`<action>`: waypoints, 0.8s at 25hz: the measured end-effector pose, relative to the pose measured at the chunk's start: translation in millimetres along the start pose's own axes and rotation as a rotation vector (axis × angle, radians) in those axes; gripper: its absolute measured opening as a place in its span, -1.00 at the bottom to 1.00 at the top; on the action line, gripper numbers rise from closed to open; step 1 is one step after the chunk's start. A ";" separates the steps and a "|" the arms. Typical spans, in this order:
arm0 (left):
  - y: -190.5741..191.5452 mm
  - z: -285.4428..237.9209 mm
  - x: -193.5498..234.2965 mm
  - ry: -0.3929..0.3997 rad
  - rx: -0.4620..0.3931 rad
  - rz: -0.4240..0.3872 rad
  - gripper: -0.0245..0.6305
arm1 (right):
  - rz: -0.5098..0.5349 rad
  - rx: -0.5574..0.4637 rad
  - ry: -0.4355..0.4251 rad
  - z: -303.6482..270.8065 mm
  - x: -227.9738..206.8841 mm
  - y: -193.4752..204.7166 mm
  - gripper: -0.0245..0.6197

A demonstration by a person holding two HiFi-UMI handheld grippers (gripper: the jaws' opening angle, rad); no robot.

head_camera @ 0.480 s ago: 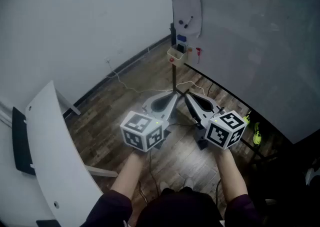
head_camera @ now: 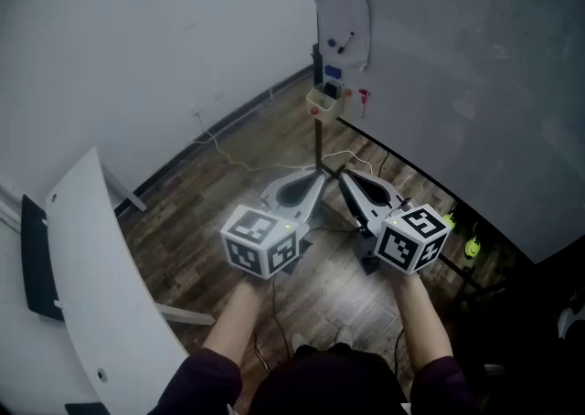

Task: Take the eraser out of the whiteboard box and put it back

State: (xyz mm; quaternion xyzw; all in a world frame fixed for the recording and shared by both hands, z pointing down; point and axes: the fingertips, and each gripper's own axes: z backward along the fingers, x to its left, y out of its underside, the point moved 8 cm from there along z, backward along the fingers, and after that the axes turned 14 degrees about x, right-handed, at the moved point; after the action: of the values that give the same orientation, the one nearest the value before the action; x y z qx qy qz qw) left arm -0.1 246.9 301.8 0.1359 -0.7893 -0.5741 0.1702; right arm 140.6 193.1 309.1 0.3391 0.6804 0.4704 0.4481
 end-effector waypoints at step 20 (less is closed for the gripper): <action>16.8 20.1 52.0 0.042 0.034 0.013 -0.91 | -0.043 0.026 0.083 -45.8 14.0 11.5 -0.91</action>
State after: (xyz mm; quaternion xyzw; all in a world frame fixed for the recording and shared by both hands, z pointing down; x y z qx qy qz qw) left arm -56.0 248.0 318.0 0.1458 -0.7959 -0.5567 0.1880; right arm 93.3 193.9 323.1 0.3104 0.7116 0.4653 0.4252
